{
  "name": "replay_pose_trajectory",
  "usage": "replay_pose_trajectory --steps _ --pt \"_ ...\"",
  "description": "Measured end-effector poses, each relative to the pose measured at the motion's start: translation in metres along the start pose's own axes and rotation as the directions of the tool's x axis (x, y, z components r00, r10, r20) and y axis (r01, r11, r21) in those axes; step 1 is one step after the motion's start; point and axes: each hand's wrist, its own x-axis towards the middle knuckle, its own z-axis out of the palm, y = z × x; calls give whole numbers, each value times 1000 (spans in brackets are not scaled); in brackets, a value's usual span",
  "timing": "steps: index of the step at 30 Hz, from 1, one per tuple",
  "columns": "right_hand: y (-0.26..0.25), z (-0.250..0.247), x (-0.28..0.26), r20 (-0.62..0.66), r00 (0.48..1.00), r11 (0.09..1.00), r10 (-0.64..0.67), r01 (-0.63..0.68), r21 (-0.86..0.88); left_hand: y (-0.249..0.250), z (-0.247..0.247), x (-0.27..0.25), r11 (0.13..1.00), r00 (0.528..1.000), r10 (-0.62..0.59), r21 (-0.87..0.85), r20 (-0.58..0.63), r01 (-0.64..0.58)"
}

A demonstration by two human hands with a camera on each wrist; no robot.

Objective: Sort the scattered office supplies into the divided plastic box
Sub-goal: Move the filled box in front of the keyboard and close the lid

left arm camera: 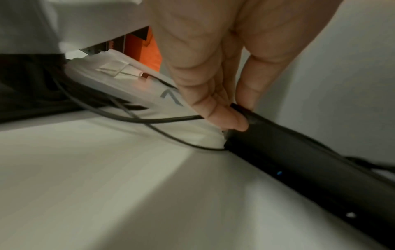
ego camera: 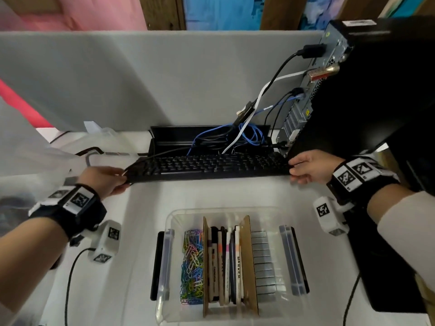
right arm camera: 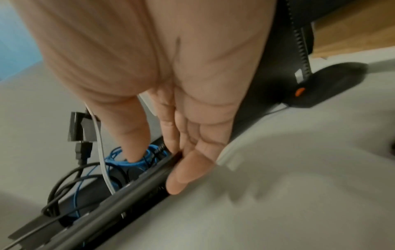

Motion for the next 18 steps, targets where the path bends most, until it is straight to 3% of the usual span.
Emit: replay_pose_trajectory --steps 6,10,18 --pt "34 22 0 -7 995 992 99 -98 83 -43 9 -9 978 999 49 204 7 -49" --pt "47 35 4 -26 990 990 140 -140 3 -59 21 -12 971 999 36 237 -28 -29" --pt "58 47 13 -75 979 975 191 -198 -100 -71 37 -21 994 998 -15 107 -55 20"
